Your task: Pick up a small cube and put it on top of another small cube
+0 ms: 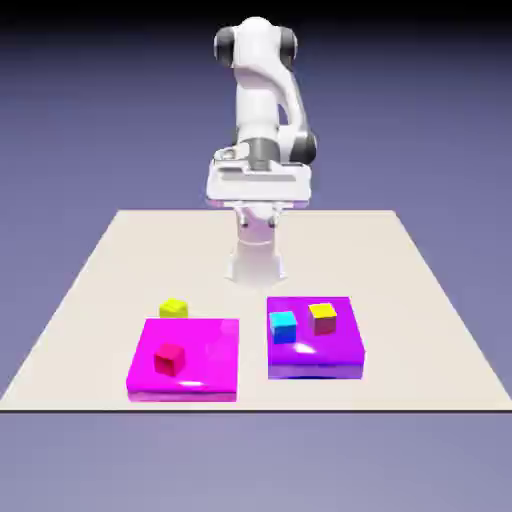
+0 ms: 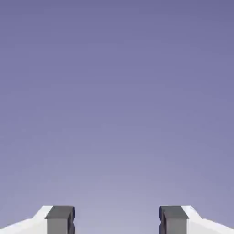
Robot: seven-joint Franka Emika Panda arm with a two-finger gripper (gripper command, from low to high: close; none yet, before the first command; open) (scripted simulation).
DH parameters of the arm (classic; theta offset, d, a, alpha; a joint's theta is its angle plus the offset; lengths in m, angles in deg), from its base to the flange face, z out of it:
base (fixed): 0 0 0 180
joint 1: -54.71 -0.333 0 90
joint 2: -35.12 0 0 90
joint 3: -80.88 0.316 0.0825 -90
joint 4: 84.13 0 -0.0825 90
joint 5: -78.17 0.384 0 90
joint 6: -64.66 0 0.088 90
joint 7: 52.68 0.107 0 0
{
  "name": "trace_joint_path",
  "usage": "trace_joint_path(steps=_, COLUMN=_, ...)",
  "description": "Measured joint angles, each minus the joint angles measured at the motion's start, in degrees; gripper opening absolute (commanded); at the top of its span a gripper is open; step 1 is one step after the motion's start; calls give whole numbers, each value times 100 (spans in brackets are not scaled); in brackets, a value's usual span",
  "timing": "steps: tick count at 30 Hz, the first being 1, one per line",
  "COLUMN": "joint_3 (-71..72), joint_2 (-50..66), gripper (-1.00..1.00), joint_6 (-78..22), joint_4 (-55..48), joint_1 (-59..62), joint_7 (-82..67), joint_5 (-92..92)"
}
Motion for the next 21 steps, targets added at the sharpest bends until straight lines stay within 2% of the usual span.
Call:
trace_joint_path(steps=13, joint_3=-1509, joint_2=2521, gripper=0, joint_6=-1391, joint_4=634, joint_1=2639, joint_7=-556, joint_5=-653)
trace_joint_path(steps=21, joint_3=-655, joint_2=3973, gripper=0, joint_6=-125, joint_4=464, joint_1=3243, joint_7=-1194, joint_5=273)
